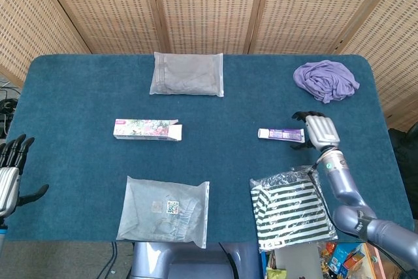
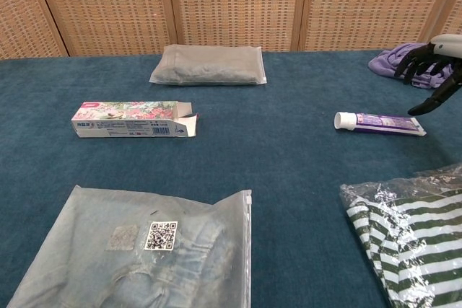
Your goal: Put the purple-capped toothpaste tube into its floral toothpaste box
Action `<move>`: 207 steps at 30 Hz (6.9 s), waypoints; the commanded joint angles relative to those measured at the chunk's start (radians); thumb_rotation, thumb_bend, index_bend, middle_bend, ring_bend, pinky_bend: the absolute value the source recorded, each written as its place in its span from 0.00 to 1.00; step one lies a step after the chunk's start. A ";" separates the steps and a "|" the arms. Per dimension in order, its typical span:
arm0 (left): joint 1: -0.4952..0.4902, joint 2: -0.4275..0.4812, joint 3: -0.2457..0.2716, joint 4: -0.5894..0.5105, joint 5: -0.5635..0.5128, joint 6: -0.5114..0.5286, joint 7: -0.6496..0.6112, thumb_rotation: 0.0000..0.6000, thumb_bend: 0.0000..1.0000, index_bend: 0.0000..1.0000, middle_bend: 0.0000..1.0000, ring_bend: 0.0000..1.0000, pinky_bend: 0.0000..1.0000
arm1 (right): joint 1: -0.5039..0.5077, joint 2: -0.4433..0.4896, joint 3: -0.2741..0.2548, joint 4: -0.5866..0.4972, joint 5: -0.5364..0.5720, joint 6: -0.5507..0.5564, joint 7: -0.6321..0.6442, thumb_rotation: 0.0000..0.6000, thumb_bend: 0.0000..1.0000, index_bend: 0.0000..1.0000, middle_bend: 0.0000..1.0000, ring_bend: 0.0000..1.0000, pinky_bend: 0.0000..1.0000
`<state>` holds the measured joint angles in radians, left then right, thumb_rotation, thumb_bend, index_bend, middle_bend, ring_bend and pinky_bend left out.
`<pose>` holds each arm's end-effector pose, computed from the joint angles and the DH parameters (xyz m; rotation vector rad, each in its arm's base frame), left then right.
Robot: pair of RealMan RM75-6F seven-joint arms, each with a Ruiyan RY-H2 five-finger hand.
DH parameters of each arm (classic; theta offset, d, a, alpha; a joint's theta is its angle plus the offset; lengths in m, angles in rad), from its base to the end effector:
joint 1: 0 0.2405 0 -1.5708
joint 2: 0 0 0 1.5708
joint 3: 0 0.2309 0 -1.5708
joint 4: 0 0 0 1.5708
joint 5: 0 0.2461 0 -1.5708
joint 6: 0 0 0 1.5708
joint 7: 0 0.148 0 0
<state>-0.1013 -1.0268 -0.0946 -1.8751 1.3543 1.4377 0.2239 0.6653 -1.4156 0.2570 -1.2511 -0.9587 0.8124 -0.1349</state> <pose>-0.2653 0.1953 0.1219 -1.3355 -0.9334 -0.8095 -0.2426 -0.3989 0.0272 1.5194 -1.1429 0.7780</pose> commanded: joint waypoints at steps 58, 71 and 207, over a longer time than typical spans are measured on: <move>-0.080 -0.002 -0.024 0.048 -0.086 -0.090 -0.007 1.00 0.21 0.00 0.00 0.00 0.00 | 0.083 -0.144 -0.072 0.217 -0.184 -0.008 -0.017 1.00 0.48 0.60 0.60 0.44 0.43; -0.397 -0.161 -0.081 0.359 0.005 -0.442 -0.073 1.00 0.22 0.00 0.00 0.00 0.00 | 0.002 0.142 -0.103 -0.201 -0.282 0.148 -0.122 1.00 0.48 0.60 0.60 0.44 0.43; -0.918 -0.763 -0.137 0.841 0.140 -0.382 -0.982 1.00 0.25 0.54 0.51 0.48 0.51 | 0.200 0.412 -0.067 -0.874 -0.354 0.432 -1.356 1.00 0.00 0.00 0.00 0.00 0.02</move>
<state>-1.0190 -1.7881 -0.2308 -1.0351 1.4952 1.0556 -0.7569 0.8742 -0.9962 0.1899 -2.1082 -1.3080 1.2282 -1.4741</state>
